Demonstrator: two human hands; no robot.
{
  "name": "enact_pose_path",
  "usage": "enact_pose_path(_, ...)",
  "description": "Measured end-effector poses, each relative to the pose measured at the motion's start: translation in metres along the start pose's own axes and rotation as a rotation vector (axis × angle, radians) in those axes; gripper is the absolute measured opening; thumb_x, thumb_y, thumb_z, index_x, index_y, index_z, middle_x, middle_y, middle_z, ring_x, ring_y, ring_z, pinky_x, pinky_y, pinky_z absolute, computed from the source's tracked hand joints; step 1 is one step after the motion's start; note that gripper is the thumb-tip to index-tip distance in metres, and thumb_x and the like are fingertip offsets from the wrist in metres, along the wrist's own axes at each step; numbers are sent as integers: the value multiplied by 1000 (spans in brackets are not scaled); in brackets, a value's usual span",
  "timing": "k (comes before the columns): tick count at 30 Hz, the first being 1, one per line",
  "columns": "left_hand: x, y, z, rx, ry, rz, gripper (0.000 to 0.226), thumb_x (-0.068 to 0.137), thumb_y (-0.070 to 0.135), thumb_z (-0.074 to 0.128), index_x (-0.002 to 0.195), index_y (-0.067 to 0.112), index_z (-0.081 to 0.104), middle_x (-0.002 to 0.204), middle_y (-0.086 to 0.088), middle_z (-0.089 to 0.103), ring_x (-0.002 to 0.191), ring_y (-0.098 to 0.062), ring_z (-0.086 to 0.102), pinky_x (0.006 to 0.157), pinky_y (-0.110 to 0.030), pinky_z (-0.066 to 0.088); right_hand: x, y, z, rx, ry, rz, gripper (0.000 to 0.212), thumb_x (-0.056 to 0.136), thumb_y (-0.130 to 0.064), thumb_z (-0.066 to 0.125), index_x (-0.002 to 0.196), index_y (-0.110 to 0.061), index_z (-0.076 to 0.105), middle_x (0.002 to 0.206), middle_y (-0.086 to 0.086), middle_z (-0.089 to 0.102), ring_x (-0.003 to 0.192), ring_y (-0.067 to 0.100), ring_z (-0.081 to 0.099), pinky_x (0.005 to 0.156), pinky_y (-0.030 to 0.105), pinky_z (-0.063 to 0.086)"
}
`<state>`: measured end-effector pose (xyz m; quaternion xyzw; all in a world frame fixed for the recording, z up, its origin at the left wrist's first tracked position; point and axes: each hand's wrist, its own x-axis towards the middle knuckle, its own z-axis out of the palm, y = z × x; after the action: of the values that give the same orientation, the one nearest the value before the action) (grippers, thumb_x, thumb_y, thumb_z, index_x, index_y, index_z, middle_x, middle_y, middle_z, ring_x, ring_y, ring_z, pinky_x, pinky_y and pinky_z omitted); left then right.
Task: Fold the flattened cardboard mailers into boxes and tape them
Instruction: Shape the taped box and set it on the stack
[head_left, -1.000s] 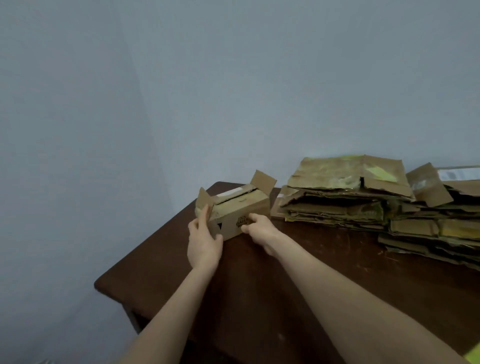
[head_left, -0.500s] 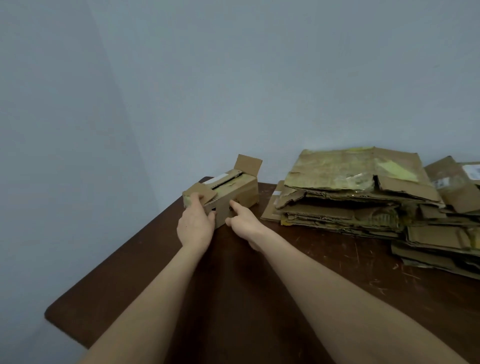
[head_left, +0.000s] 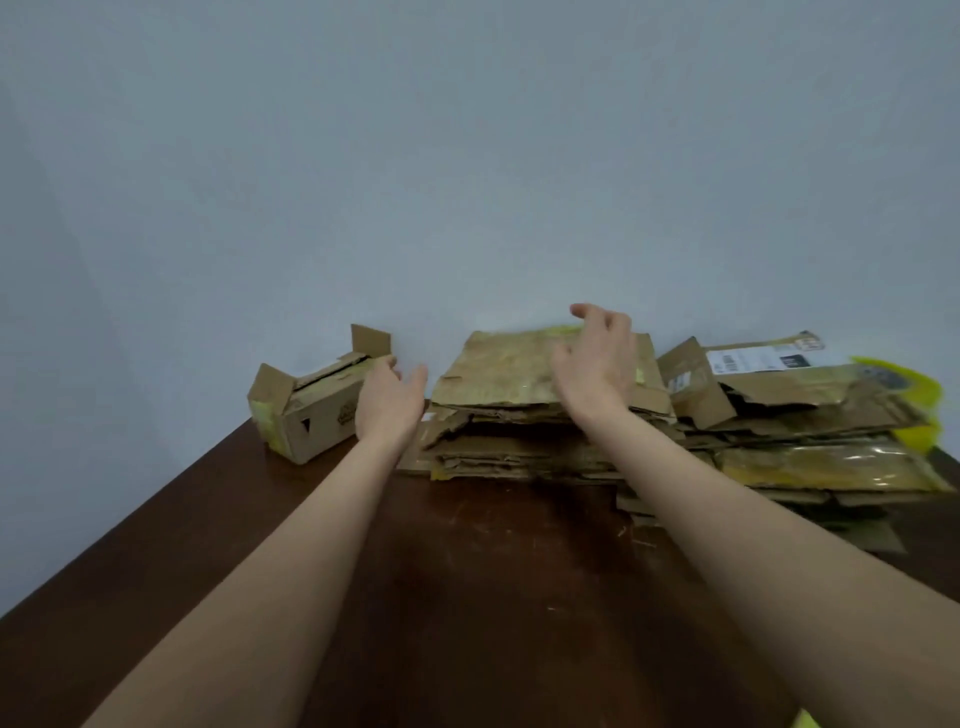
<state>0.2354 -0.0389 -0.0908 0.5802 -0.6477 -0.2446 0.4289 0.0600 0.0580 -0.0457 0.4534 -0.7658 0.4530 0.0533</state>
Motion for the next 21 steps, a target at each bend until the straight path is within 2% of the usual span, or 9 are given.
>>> enact_pose_path(3, 1, 23, 16, -22, -192, -56, 68, 97, 49, 41, 149, 9, 25, 151, -12, 35, 136, -30, 36, 107, -38, 31, 19, 42, -24, -38, -75, 277, 57, 95, -19, 52, 147, -15, 30, 150, 12, 30, 135, 30, 33, 105, 42, 36)
enact_pose_path(6, -6, 33, 27, -23, -244, -56, 65, 97, 47, 42, 146, 5, 33, 150, -11, 37, 136, -28, 37, 106, -36, 32, 17, 65, -32, 113, -253, 421, 60, 94, -25, 57, 145, -7, 30, 144, 16, 40, 129, 34, 43, 91, 37, 42)
enact_pose_path(8, -13, 39, 27, -48, -161, -39, 57, 96, 41, 48, 142, 7, 42, 143, -8, 47, 128, -25, 46, 95, -31, 38, 13, 71, -34, 186, -241, 407, 61, 91, -28, 63, 143, -10, 35, 141, 13, 47, 126, 32, 47, 93, 38, 42)
enact_pose_path(10, -17, 46, 18, -178, -42, -42, 49, 94, 31, 55, 137, 9, 48, 134, -1, 54, 117, -19, 52, 88, -26, 38, 14, 71, -41, 310, -205, 397, 69, 88, -28, 67, 147, -15, 33, 144, 10, 45, 129, 31, 45, 100, 41, 41)
enact_pose_path(11, -18, 50, 12, -265, -1, -48, 46, 92, 26, 58, 134, 10, 51, 129, 3, 55, 112, -16, 54, 90, -26, 41, 15, 69, -46, 406, -199, 403, 73, 88, -25, 69, 148, -16, 30, 146, 10, 43, 130, 30, 44, 102, 41, 40)
enact_pose_path(13, -22, 54, -3, -377, 33, -42, 42, 89, 17, 59, 130, 11, 55, 127, -1, 59, 108, -16, 57, 96, -32, 46, 14, 62, -61, 618, -217, 424, 78, 87, -17, 70, 151, -14, 24, 147, 10, 43, 130, 28, 44, 101, 40, 40)
enact_pose_path(16, -43, 58, -27, -376, 3, 35, 43, 89, 7, 54, 132, 9, 54, 123, -6, 61, 105, -17, 58, 95, -35, 49, 4, 56, -83, 810, -337, 424, 83, 84, -13, 71, 152, -10, 23, 146, 9, 45, 126, 27, 48, 91, 38, 44)
enact_pose_path(19, -75, 57, -51, -409, -40, 114, 46, 90, -1, 49, 134, 10, 52, 124, -4, 60, 108, -15, 58, 94, -34, 50, -18, 48, -107, 944, -479, 394, 76, 81, -27, 74, 145, -10, 38, 139, 8, 52, 115, 24, 55, 79, 37, 51)
enact_pose_path(21, -100, 55, -64, -408, -58, 175, 44, 89, -7, 48, 129, 12, 54, 110, -2, 60, 96, -11, 58, 86, -26, 49, -42, 44, -123, 892, -507, 340, 93, 73, -49, 77, 147, -14, 34, 139, 3, 50, 118, 23, 53, 90, 40, 48)
